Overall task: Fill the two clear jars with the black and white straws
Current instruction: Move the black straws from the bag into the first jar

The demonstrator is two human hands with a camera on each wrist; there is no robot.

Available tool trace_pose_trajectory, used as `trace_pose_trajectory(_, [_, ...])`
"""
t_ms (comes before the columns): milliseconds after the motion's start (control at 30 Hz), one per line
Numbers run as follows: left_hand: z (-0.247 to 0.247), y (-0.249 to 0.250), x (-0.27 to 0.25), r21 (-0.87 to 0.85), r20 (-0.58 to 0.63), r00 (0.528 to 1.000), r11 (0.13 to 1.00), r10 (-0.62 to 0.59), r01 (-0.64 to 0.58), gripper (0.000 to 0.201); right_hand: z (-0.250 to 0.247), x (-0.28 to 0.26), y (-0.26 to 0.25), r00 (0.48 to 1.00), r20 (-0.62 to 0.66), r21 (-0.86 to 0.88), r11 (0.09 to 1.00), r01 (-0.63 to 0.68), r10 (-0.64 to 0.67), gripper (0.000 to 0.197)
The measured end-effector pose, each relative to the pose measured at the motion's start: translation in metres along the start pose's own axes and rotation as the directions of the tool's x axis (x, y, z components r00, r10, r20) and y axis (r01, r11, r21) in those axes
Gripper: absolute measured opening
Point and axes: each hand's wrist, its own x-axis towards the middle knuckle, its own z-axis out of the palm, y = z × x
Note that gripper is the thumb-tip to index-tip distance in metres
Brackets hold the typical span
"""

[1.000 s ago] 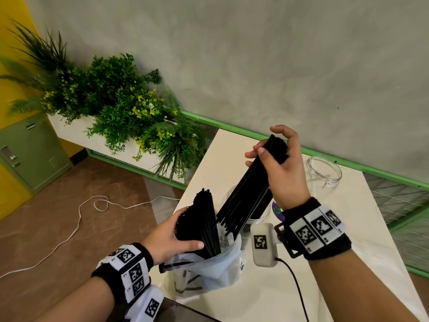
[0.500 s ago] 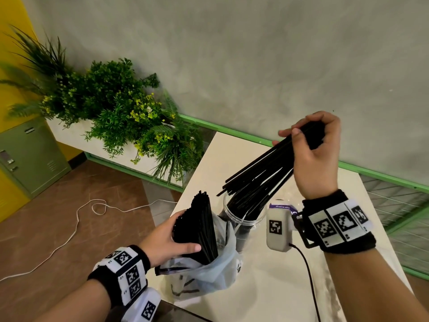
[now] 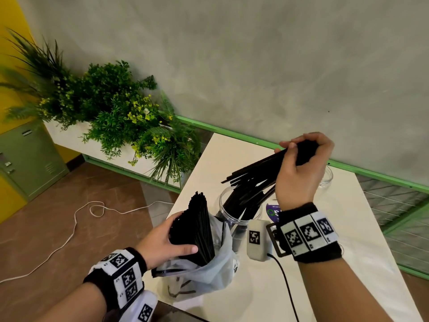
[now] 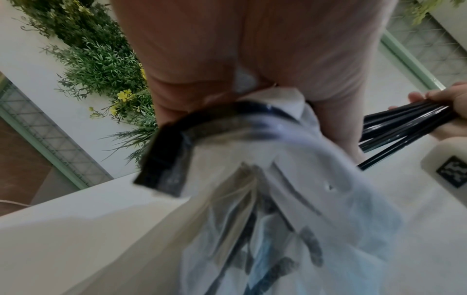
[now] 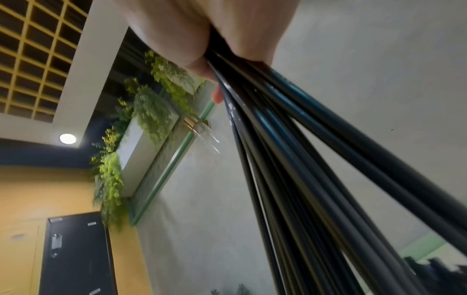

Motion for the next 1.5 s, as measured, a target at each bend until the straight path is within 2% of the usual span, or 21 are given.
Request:
trace_pose_trajectory(100, [0.001, 0.0, -0.001, 0.0, -0.001, 1.0, 1.0, -0.003, 0.003, 0.115, 0.002, -0.004, 0.001, 1.0, -0.016, 0.012, 1.0, 0.002, -0.002, 0.037])
trace_pose_trajectory(233, [0.002, 0.003, -0.002, 0.024, -0.001, 1.0, 1.0, -0.003, 0.003, 0.119, -0.002, -0.014, 0.015, 0.995, 0.044, -0.088, 0.992, -0.086, 0.09, 0.039])
trace_pose_trajectory(500, [0.001, 0.004, -0.003, 0.031, 0.003, 1.0, 1.0, -0.003, 0.003, 0.122, -0.009, -0.021, 0.011, 0.994, 0.107, -0.118, 0.993, 0.024, -0.011, 0.037])
trace_pose_trajectory(733, [0.001, 0.004, -0.002, 0.012, 0.003, 1.0, 1.0, -0.004, 0.004, 0.122, 0.007, -0.021, 0.032, 0.981, 0.193, -0.11, 0.994, -0.016, 0.037, 0.025])
trace_pose_trajectory(967, [0.0, 0.003, -0.002, 0.019, 0.011, 1.0, 1.0, -0.008, 0.008, 0.119, 0.018, -0.049, 0.074, 0.926, 0.344, -0.215, 0.973, -0.084, 0.156, 0.027])
trace_pose_trajectory(1167, [-0.001, 0.004, -0.002, 0.033, 0.016, 1.0, 0.999, 0.009, -0.009, 0.117, 0.018, -0.047, 0.084, 0.917, 0.349, -0.203, 0.971, -0.126, 0.192, 0.022])
trace_pose_trajectory(1300, [-0.002, 0.004, 0.0, 0.039, 0.019, 1.0, 0.999, 0.015, -0.016, 0.116, 0.022, -0.041, 0.093, 0.815, 0.492, -0.273, 0.943, -0.189, 0.306, 0.024])
trace_pose_trajectory(1367, [-0.002, 0.005, 0.0, 0.034, 0.025, 0.999, 0.999, 0.02, -0.021, 0.115, 0.023, -0.04, 0.098, 0.8, 0.491, -0.319, 0.926, -0.202, 0.344, 0.025])
trace_pose_trajectory(1433, [-0.003, 0.007, 0.0, 0.034, 0.028, 0.999, 0.999, 0.024, -0.025, 0.115, 0.023, -0.039, 0.101, 0.808, 0.476, -0.356, 0.916, -0.184, 0.347, 0.02])
trace_pose_trajectory(1500, [-0.004, 0.007, 0.0, 0.047, 0.026, 0.999, 0.999, 0.023, -0.025, 0.117, 0.023, -0.04, 0.105, 0.801, 0.506, -0.414, 0.905, -0.101, 0.321, 0.012])
